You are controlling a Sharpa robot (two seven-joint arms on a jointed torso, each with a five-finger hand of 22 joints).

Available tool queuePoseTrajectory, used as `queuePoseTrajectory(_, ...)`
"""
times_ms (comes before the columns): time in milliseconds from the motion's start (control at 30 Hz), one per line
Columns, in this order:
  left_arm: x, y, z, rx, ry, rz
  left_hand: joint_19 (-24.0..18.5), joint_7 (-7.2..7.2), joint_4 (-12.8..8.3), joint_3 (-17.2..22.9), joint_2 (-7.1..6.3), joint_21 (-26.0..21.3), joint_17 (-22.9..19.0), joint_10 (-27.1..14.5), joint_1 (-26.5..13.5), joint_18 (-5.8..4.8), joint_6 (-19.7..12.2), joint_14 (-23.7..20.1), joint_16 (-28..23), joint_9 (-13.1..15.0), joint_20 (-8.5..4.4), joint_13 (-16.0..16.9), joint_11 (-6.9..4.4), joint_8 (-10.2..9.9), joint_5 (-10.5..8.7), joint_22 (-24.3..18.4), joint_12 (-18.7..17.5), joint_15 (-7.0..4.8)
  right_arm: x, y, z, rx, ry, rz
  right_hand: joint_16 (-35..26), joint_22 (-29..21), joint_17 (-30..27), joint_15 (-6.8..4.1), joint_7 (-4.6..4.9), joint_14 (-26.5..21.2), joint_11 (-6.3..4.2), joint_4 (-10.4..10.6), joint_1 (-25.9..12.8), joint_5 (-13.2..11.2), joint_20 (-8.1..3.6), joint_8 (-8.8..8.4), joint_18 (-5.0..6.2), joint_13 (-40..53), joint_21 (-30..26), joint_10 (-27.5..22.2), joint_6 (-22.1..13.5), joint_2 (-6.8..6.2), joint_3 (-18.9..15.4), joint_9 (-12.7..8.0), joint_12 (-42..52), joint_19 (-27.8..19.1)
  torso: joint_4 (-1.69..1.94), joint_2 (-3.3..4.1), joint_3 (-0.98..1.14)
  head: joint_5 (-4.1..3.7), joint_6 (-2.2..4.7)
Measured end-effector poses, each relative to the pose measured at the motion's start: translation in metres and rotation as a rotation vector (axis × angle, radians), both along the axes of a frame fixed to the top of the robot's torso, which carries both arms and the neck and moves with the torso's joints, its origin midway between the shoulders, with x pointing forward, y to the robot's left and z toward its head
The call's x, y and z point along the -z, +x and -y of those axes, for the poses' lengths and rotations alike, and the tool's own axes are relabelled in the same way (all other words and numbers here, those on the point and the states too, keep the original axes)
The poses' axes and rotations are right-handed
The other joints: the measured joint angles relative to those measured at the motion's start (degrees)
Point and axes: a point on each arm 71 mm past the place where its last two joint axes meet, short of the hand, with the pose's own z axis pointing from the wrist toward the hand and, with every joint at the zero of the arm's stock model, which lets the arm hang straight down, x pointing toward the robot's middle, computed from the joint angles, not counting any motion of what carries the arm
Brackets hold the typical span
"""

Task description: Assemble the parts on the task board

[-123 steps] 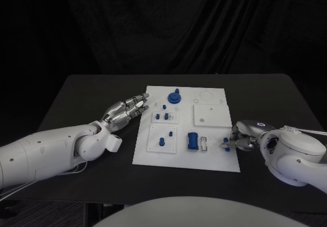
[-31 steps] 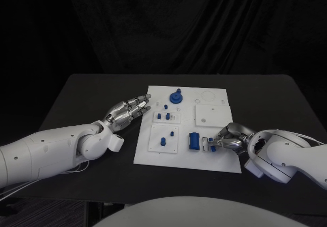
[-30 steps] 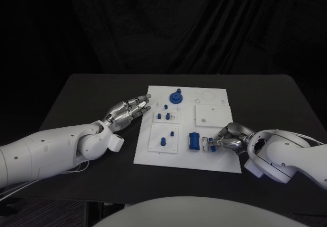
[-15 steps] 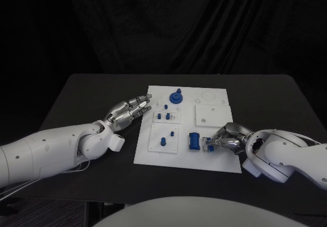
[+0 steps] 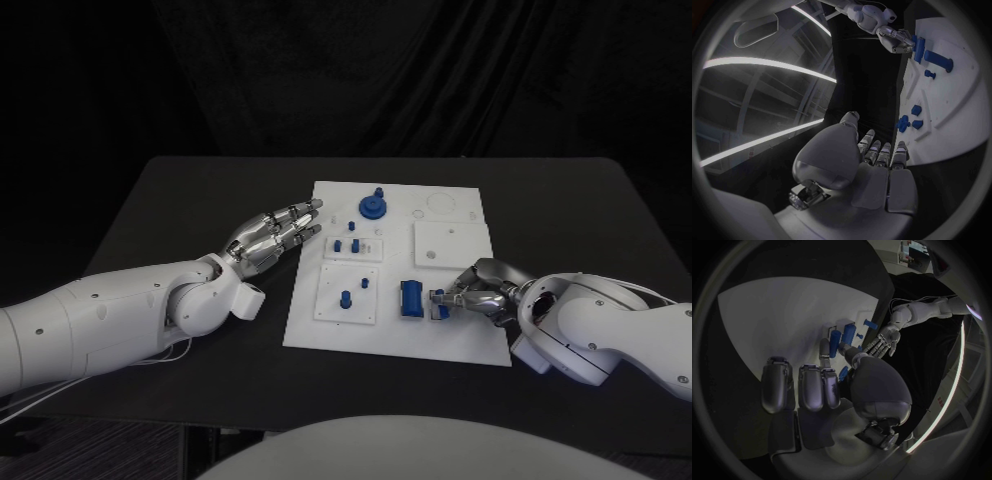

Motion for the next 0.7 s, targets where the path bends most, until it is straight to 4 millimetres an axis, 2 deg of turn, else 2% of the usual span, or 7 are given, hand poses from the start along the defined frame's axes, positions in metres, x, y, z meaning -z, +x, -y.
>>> queuePoseTrajectory(300,0.0003,0.0004,0.0004,0.002,0.0,-0.001,0.0,0.0,0.0,0.0,0.0,0.0,0.0,0.0,0.0,0.0,0.0,0.0,0.0,0.0,0.0,0.0,0.0,0.23,0.0,0.0,0.0,0.43,-0.0002,0.0007,-0.002,-0.022,-0.018,0.012,-0.44,0.0,-0.77,0.0,0.22,0.0,0.0,3.0,-1.97,0.02,0.41,0.11,0.0,0.0,-0.82,0.0,-0.8,-0.43,-4.13,0.0,-0.55,0.0,0.0,-0.02,0.02,0.03,0.0)
queuePoseTrajectory(700,0.0013,0.0003,0.0009,0.007,-0.002,-0.005,0.0,0.0,0.0,0.0,0.0,0.0,-0.02,0.0,0.0,0.0,0.0,0.0,0.0,0.0,0.0,0.0,0.0,0.23,0.0,-0.01,0.0,0.43,0.0001,0.0008,-0.0035,-0.047,-0.043,0.017,-0.44,0.0,-0.96,0.19,0.42,-0.2,0.0,4.35,-2.32,0.02,0.41,0.11,0.0,0.0,-1.27,0.0,-1.0,-0.52,-6.91,-0.01,-0.55,0.01,0.01,-0.02,0.02,0.1,0.0)
